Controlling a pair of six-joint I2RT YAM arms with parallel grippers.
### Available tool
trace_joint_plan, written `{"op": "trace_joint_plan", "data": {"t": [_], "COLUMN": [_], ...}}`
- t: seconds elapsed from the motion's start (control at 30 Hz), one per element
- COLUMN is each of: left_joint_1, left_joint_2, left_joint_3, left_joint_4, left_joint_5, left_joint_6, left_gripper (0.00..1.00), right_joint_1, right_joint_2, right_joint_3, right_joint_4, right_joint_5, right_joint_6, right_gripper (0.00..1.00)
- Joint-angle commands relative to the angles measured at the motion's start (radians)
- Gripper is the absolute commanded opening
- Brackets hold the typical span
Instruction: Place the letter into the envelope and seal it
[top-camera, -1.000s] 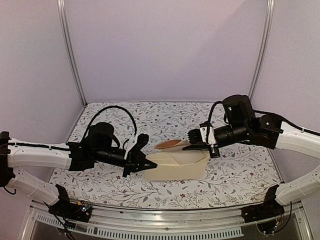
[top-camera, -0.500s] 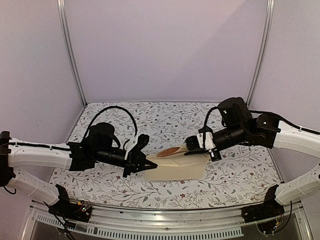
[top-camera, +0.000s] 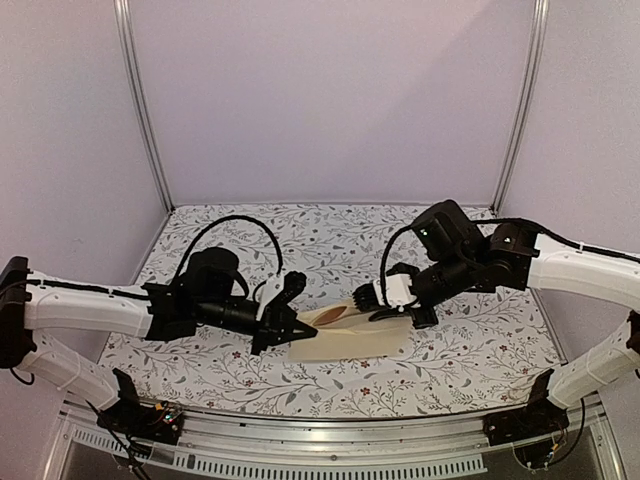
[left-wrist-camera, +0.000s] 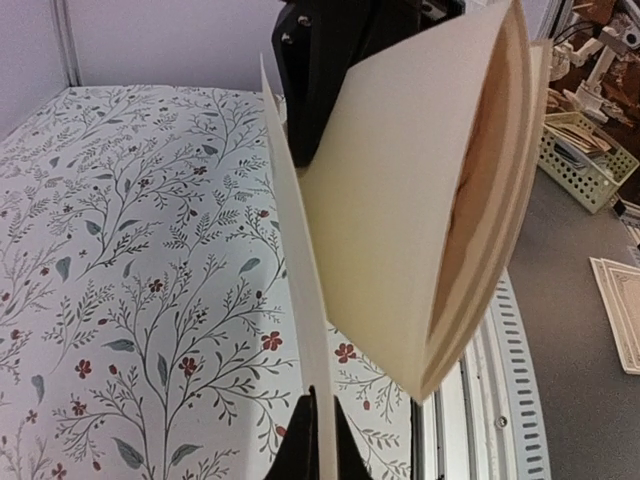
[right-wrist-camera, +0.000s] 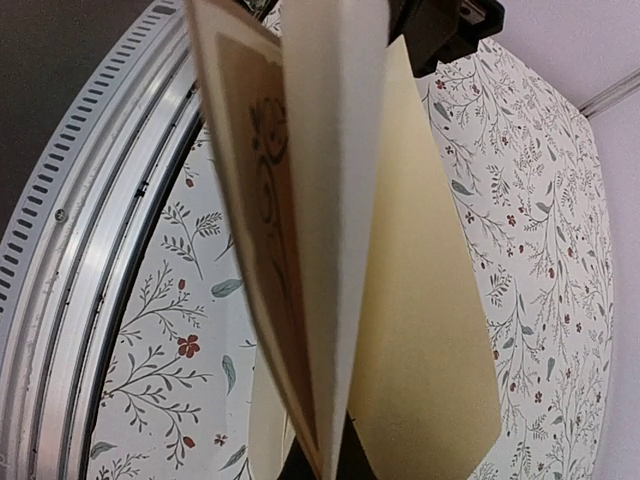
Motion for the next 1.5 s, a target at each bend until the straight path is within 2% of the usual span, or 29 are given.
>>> {"op": "trace_joint_plan", "data": {"t": [0.0, 0.27, 0.63, 0.8, 1.03, 1.1, 1.2, 1.47], "left_joint_1": [0.014, 0.014, 0.012, 0.013, 0.013, 0.014, 0.013, 0.015], "left_joint_2": [0.015, 0.016, 0.0, -0.006, -0.002, 0.0, 0.002, 0.007], "left_joint_3": [0.032, 0.032, 0.027, 0.023, 0.024, 0.023, 0.026, 0.026], "left_joint_4": [-0.02, -0.022, -0.019, -0.013, -0.016, -0.017, -0.018, -0.014], "left_joint_5": [-0.006, -0.01, -0.007, -0.011, -0.033, -0.038, -0.041, -0.054], "left_joint_6": [0.013, 0.014, 0.011, 0.01, 0.004, 0.005, 0.005, 0.003], "left_gripper": [0.0, 0.0, 0.0, 0.0, 0.0, 0.0, 0.0, 0.0], "right_joint_1": [0.018, 0.023, 0.023, 0.022, 0.022, 0.023, 0.023, 0.023], "right_joint_2": [0.032, 0.084, 0.119, 0.151, 0.096, 0.047, -0.009, -0.165], "right_joint_3": [0.047, 0.069, 0.08, 0.09, 0.113, 0.114, 0.109, 0.063], "right_joint_4": [-0.079, -0.102, -0.083, -0.086, -0.052, -0.033, -0.013, 0.05], "right_joint_5": [0.084, 0.156, 0.164, 0.173, 0.156, 0.14, 0.11, 0.054], "right_joint_6": [0.006, 0.044, 0.179, 0.252, 0.279, 0.281, 0.275, 0.273], "right_gripper": [0.0, 0.0, 0.01, 0.1, 0.42, 0.48, 0.52, 0.55]}}
